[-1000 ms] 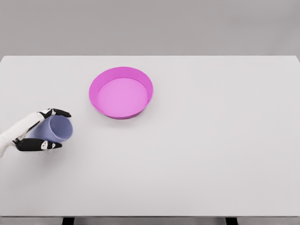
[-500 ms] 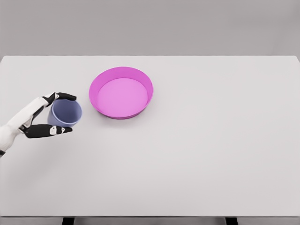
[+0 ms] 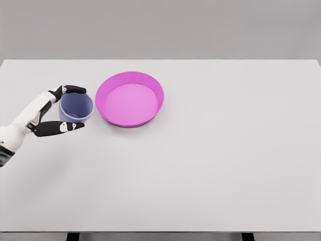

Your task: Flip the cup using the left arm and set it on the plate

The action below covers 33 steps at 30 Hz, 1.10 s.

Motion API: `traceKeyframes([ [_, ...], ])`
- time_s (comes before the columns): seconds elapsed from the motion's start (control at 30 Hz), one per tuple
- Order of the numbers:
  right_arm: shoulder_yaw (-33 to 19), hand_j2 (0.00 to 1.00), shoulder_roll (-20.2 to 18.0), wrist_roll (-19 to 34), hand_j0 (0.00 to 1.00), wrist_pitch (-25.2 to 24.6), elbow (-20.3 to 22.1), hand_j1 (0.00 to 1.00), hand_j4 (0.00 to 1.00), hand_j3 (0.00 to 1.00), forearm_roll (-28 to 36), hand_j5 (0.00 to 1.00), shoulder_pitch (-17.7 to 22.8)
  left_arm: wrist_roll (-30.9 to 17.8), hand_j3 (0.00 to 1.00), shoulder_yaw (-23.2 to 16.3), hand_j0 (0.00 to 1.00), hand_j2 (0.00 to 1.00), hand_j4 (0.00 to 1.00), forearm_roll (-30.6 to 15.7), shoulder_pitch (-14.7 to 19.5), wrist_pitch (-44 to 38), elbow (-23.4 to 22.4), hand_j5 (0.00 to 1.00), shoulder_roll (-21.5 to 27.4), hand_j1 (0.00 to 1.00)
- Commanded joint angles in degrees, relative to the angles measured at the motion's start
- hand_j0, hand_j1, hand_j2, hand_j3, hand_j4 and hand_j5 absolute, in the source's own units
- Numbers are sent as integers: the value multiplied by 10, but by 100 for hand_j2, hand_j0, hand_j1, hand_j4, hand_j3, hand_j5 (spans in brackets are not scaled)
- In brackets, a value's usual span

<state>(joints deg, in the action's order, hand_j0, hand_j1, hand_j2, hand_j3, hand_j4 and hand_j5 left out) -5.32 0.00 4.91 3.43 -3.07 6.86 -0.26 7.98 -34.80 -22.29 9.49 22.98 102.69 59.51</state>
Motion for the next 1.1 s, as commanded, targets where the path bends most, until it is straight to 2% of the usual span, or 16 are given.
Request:
traceKeyframes([
  [0.0,0,100,0,0,100,0,0,100,100,100,0,100,0,0,75,1,75,75,75,-1,0,-1,-1,75,-7,75],
  [0.27,0,100,0,0,100,0,0,100,100,100,1,100,0,-1,75,-4,75,75,75,1,36,-2,-35,75,-48,75],
  [0.5,0,100,0,0,100,0,0,100,100,100,0,100,0,-1,75,-6,75,75,75,2,48,-3,-35,75,-72,75],
  [0.73,0,100,0,0,100,0,0,100,100,100,1,100,0,-3,75,-8,75,75,75,3,66,-37,-35,75,-106,75],
  [0.9,0,100,0,0,100,0,0,100,100,100,0,100,0,-3,75,-21,75,75,75,3,85,-37,-39,75,-123,75],
  [1.0,0,100,0,0,100,0,0,100,100,100,0,100,0,-3,76,-55,76,76,76,3,121,-34,-63,76,-145,76],
  [1.07,0,100,0,0,100,0,0,100,100,100,0,100,0,-3,76,-56,76,76,76,3,122,-33,-64,76,-149,76],
])
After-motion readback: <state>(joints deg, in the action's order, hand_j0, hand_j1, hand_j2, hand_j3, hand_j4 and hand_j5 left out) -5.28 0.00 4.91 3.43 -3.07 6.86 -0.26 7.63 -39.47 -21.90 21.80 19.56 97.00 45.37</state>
